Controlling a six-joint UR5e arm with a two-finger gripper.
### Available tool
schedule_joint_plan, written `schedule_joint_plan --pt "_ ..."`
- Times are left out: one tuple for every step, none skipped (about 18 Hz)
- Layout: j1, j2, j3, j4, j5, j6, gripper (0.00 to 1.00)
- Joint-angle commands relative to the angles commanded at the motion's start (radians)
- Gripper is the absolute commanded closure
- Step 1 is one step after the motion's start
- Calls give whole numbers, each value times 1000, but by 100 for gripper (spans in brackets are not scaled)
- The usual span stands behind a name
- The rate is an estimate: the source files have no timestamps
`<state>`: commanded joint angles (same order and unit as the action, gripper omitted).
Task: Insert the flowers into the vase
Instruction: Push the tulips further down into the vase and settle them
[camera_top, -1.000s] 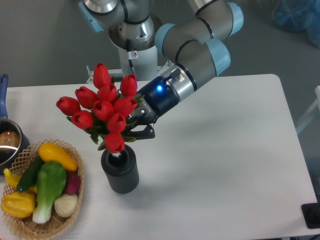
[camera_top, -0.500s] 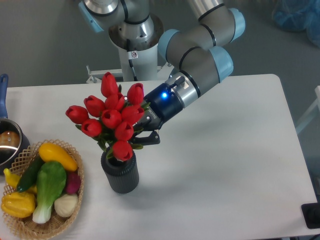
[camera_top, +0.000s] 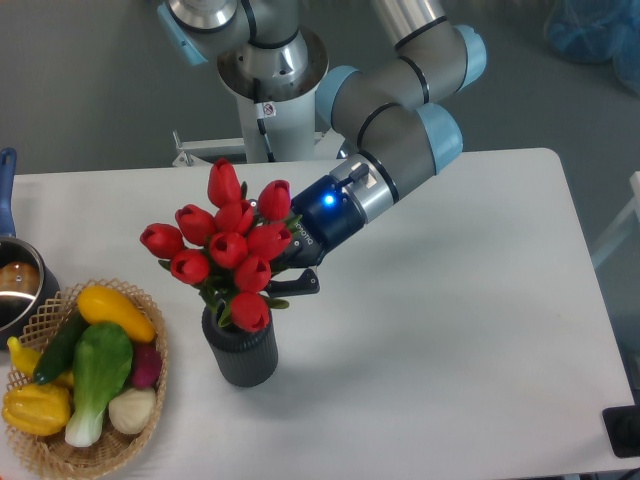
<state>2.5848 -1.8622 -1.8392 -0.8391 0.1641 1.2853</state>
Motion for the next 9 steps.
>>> schedule_joint_plan --pt "0 -2 0 0 0 6 90" --pt "0 -8 0 0 0 8 90" --pt "0 -14 -6 0 0 9 90" --pt "0 -15 -14 0 0 18 90" --pt "-2 -17 -14 0 0 37 90" --pt "0 -26 -15 0 0 51 90" --pt "-2 -34 -17 0 0 57 90" --pt "0 -34 -21 0 0 60 90" --pt "0 -34 -26 0 -2 61 90"
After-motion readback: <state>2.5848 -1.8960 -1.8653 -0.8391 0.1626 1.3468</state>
